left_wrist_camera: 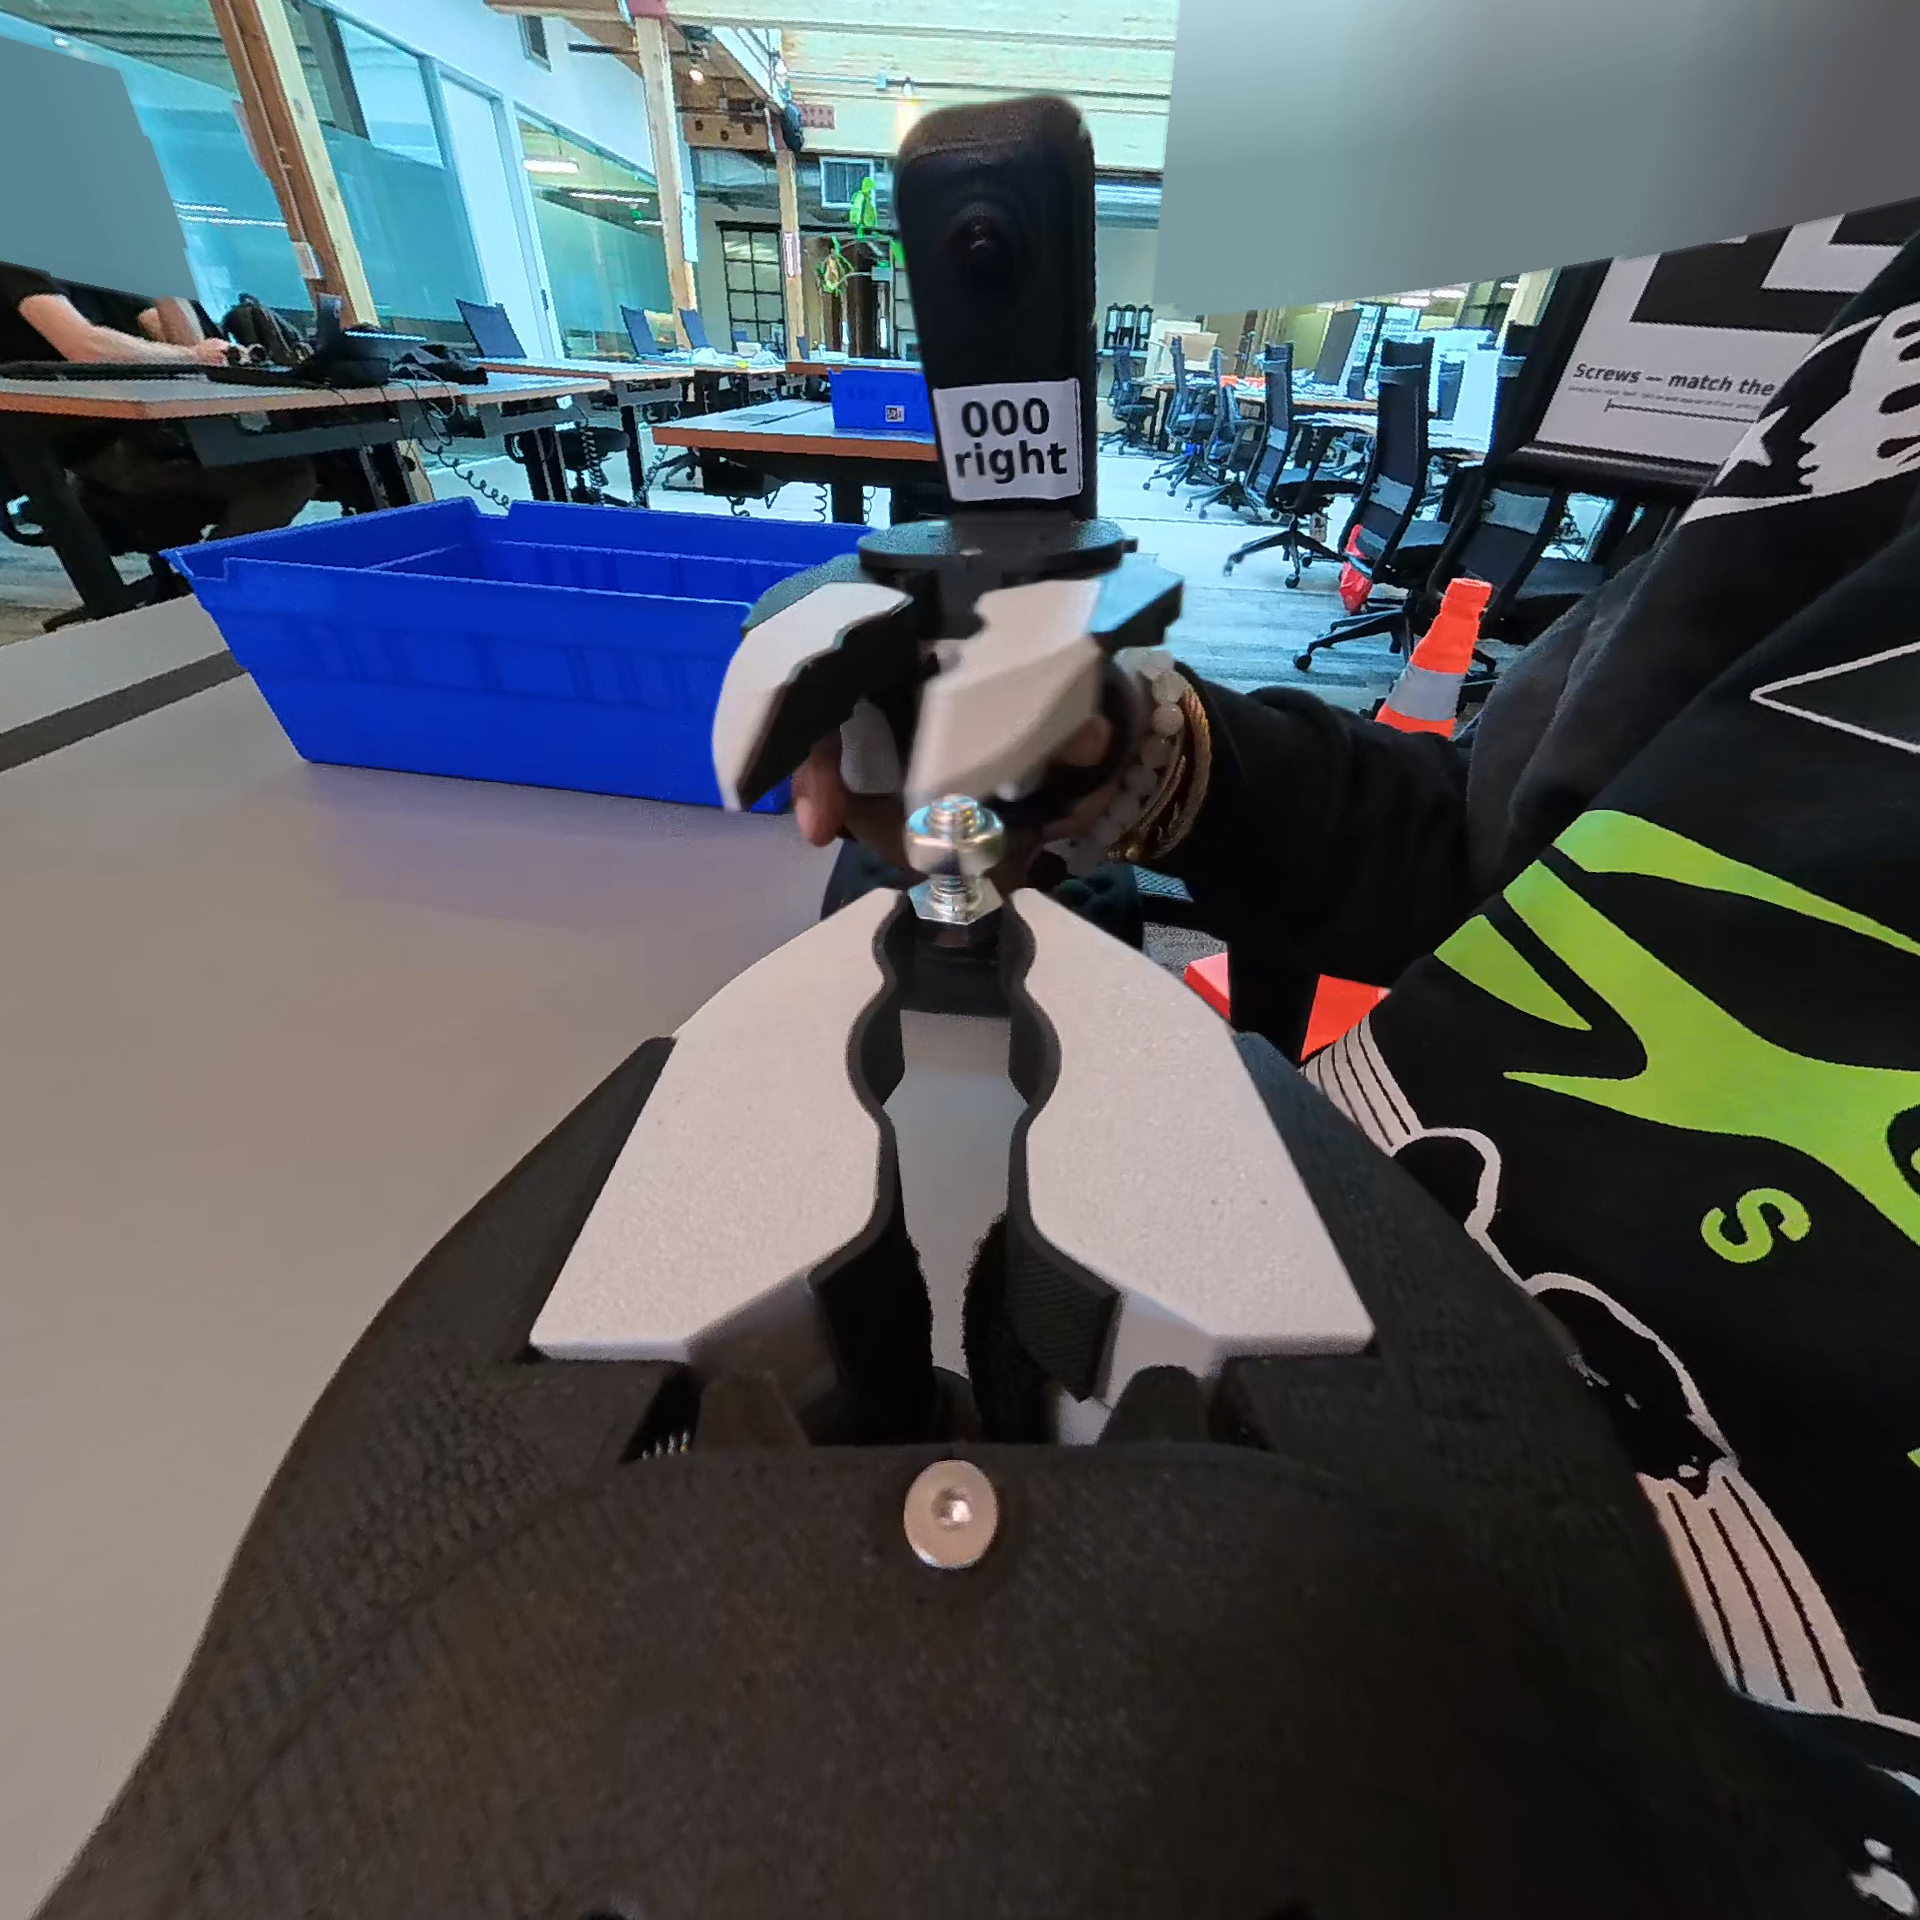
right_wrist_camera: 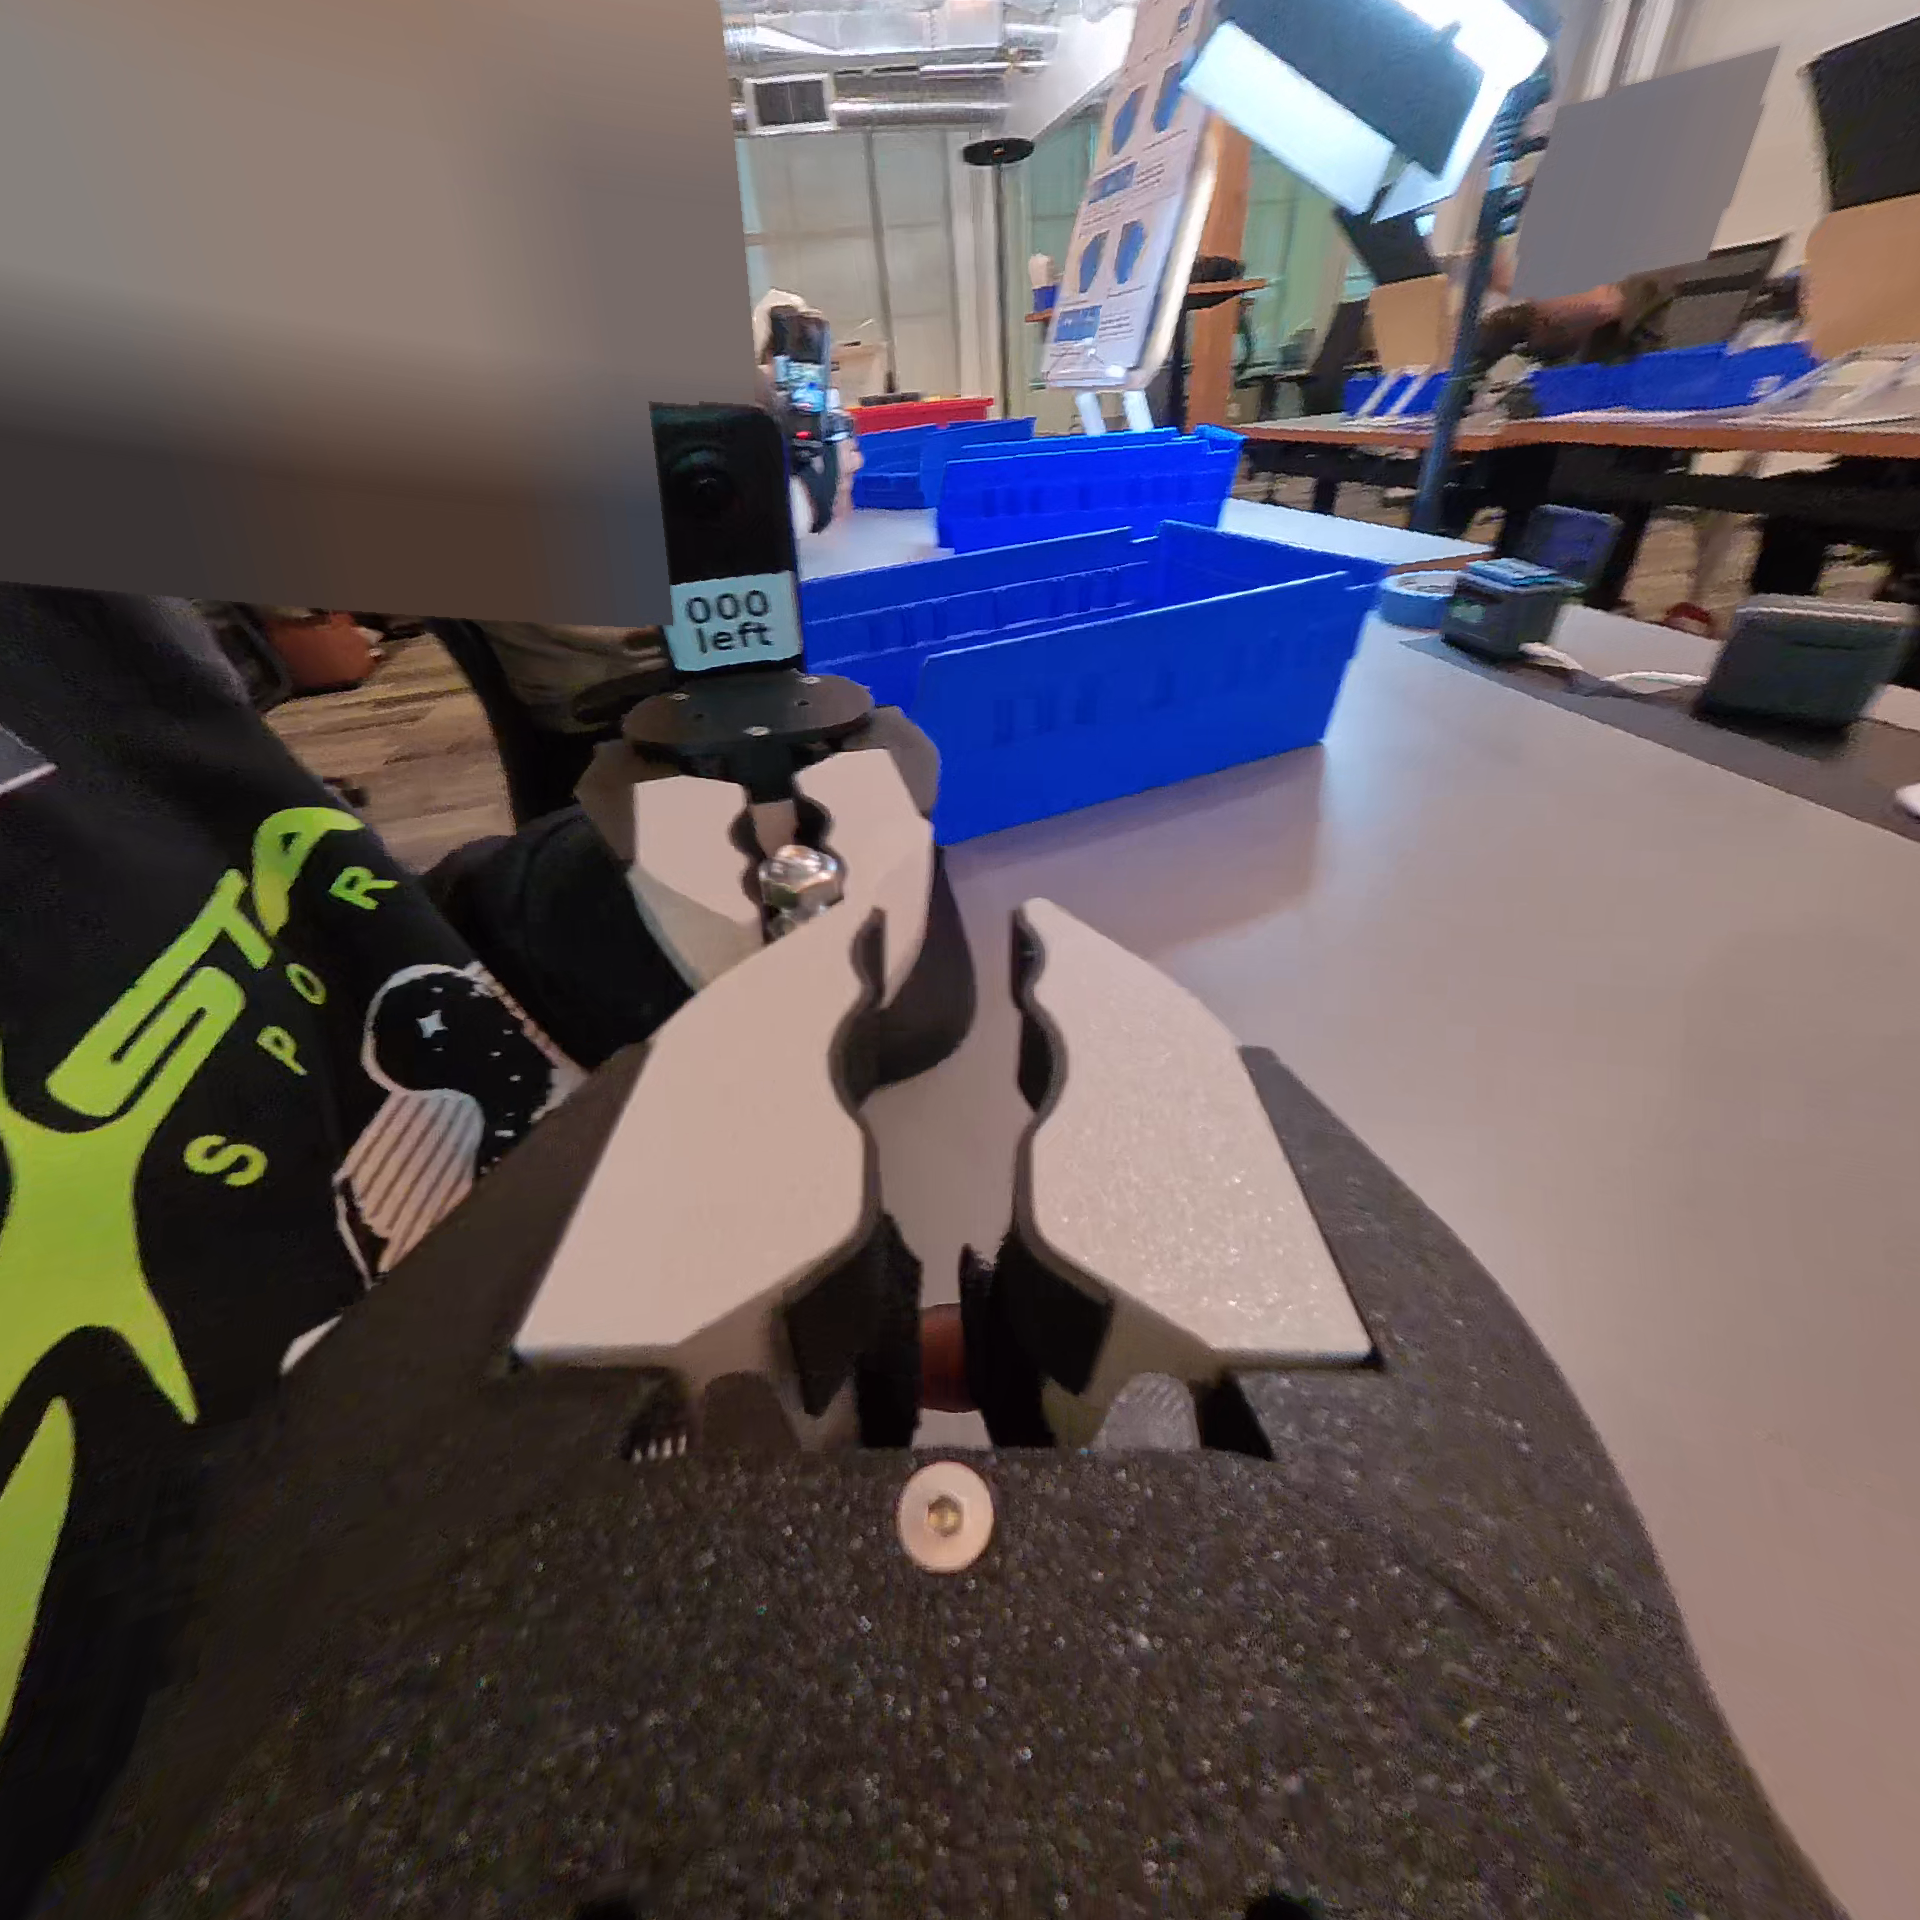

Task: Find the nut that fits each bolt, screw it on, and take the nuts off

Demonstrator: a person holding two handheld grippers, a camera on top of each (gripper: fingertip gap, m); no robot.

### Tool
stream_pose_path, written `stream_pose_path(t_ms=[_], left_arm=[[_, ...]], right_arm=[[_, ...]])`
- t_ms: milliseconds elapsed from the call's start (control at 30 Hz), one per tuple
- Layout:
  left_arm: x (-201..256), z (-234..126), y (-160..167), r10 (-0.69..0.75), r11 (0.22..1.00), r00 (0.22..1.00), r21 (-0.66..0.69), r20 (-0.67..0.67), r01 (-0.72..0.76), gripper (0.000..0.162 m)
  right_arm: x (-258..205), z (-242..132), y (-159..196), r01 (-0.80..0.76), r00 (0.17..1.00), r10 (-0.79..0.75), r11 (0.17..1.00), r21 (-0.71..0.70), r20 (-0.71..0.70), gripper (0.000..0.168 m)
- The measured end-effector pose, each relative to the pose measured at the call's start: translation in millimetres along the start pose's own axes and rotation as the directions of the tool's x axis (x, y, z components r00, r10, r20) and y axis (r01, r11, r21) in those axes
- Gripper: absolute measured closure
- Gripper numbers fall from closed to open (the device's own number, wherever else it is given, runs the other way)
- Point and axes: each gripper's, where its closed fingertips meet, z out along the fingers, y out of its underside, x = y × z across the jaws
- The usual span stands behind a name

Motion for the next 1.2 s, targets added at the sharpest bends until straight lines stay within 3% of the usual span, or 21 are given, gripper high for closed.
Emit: stream_pose_path(t_ms=[67,133,400,667,867,1067,1133,1200], left_arm=[[-0.2,0.4,0.4,0.003,1.000,1.000,-0.004,0.004,-0.003,0.146],[-0.4,0.8,0.9,0.002,1.000,1.000,-0.008,0.004,-0.002,0.146],[-0.9,1.5,1.4,0.003,1.000,1.000,-0.013,0.009,-0.003,0.146],[0.0,2.8,2.9,0.014,1.000,1.000,-0.024,0.009,-0.014,0.146],[2.2,2.2,2.0,0.022,1.000,1.000,-0.017,-0.003,-0.022,0.146],[0.7,0.9,0.4,0.010,1.000,1.000,-0.005,0.000,-0.010,0.146],[1.5,0.2,-0.5,0.008,1.000,1.000,0.003,-0.009,-0.008,0.146],[1.7,0.5,-0.1,0.013,1.000,1.000,-0.001,-0.006,-0.013,0.146]], right_arm=[[5.7,-8.7,-1.3,0.011,0.999,-0.011,1.000,0.012,-0.030,0.156],[4.8,-12.5,-3.4,0.004,1.000,-0.003,1.000,0.023,-0.022,0.155],[-16.2,11.4,-2.2,-0.015,0.997,0.014,1.000,0.013,0.079,0.114],[-17.6,38.3,3.0,-0.036,0.995,0.038,0.999,-0.024,0.090,0.106],[-12.4,33.1,5.2,-0.051,0.996,0.053,0.998,-0.030,0.072,0.105],[-7.7,10.4,3.0,-0.038,0.998,0.039,0.999,-0.008,0.054,0.116],[1.5,0.5,1.9,-0.042,0.999,0.042,0.999,0.006,0.003,0.139],[8.3,-7.8,1.2,-0.035,0.999,0.035,0.999,0.020,-0.033,0.146]])
